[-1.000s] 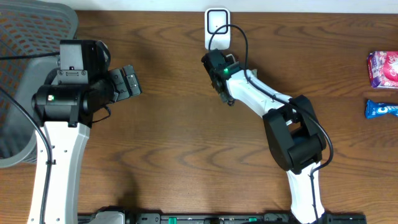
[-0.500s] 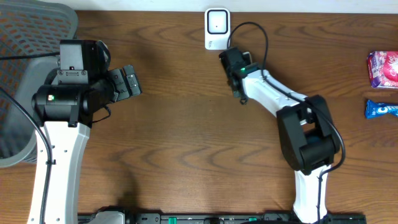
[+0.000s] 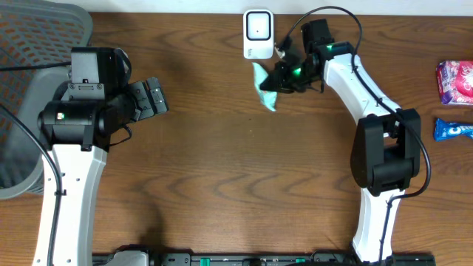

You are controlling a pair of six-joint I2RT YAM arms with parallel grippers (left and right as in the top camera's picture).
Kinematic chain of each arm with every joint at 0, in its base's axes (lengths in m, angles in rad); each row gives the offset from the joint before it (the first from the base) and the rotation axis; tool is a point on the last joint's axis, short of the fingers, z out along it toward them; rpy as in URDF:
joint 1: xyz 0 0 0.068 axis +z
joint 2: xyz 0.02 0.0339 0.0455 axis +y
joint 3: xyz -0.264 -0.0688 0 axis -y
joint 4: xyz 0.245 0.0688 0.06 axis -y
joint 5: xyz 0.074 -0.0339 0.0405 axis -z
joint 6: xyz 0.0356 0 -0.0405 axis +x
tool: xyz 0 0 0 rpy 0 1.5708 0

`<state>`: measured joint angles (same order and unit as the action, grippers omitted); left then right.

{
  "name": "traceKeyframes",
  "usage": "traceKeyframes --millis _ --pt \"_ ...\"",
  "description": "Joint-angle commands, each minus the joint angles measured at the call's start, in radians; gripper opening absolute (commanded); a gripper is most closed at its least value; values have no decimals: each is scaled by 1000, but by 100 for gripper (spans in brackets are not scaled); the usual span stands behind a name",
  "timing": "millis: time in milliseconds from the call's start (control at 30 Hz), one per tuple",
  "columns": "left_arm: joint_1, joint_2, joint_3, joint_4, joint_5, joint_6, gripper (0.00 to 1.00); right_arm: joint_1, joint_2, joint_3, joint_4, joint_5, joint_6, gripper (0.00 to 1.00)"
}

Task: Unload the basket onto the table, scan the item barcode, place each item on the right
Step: 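Raise the green packet to the scanner face with the right gripper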

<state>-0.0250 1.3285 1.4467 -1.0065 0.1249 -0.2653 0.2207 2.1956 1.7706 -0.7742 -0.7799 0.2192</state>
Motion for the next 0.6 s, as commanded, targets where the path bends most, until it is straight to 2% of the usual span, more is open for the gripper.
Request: traceKeyframes --millis 0,100,133,233,300,333,367,433,567 --pt "3 -2 1 -3 -5 -2 98 -9 15 -98 120 -300 77 1" --pt "3 -2 1 -3 -5 -2 98 -16 15 -281 386 -311 332 1" --pt "3 -2 1 -3 -5 -2 98 -22 16 -314 438 -309 377 1" --pt "3 -2 1 -3 -5 -2 98 -63 15 -374 509 -220 409 2" --pt "3 -2 1 -3 -5 -2 98 -101 14 -371 502 -194 356 17" --pt "3 -2 1 -3 -5 -2 98 -132 11 -363 492 -190 319 32" --pt "3 -2 1 -3 -5 -2 98 -146 9 -358 480 -185 314 38" --pt "3 -2 1 -3 -5 -2 98 -198 1 -322 385 -132 274 39" --pt "3 -2 1 -3 -5 -2 98 -259 -52 -124 5 137 97 43"
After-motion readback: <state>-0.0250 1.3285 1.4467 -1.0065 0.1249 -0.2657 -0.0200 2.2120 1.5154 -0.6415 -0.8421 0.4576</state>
